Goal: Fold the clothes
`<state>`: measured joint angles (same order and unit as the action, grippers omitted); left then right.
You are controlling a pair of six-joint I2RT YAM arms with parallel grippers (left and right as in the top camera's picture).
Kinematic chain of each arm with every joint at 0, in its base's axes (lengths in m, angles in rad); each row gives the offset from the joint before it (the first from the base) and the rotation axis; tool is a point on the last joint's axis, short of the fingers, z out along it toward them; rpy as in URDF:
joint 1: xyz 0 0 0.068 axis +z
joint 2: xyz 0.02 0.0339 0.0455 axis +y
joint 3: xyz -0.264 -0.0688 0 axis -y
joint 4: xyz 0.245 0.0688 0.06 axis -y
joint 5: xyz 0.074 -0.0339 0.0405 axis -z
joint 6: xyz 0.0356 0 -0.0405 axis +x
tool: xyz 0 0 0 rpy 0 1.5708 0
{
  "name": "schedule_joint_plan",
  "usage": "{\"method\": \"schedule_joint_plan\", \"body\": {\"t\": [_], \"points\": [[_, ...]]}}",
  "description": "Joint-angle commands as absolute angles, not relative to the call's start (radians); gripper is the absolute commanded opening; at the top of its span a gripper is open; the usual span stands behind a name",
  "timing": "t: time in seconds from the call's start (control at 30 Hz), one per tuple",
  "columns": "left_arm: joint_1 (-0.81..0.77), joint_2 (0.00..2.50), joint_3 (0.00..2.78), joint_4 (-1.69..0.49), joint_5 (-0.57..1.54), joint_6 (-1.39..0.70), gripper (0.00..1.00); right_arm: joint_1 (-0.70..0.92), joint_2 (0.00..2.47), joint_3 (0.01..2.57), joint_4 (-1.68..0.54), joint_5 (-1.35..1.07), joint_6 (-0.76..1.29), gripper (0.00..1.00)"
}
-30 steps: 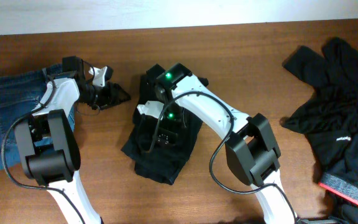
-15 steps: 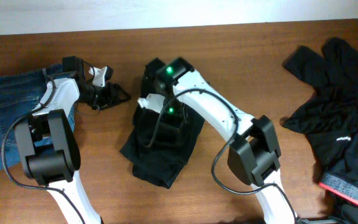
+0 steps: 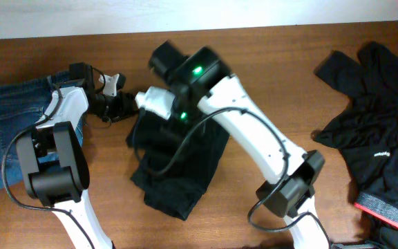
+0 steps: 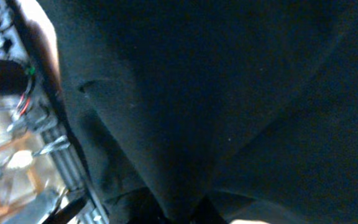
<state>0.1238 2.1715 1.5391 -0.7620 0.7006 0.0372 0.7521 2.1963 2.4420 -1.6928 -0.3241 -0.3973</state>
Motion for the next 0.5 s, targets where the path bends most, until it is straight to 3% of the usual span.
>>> {"method": "schedule_joint_plan", "body": {"t": [0.0, 0.33, 0.47], "points": [[0.126, 2.191, 1.534, -0.763, 0.719, 0.038, 0.5, 0.825, 2.189, 2.359, -1.699, -0.382, -0.432, 0.09], [0.126, 2.191, 1.534, -0.763, 0.719, 0.038, 0.5, 0.863, 2.189, 2.02, -1.628, -0.336, -0.441, 0.1], [0.126, 2.191, 1.534, -0.764, 0.719, 0.038, 0.5, 0.864, 2.194, 1.913, -1.584, -0.329, -0.472, 0.25]]}}
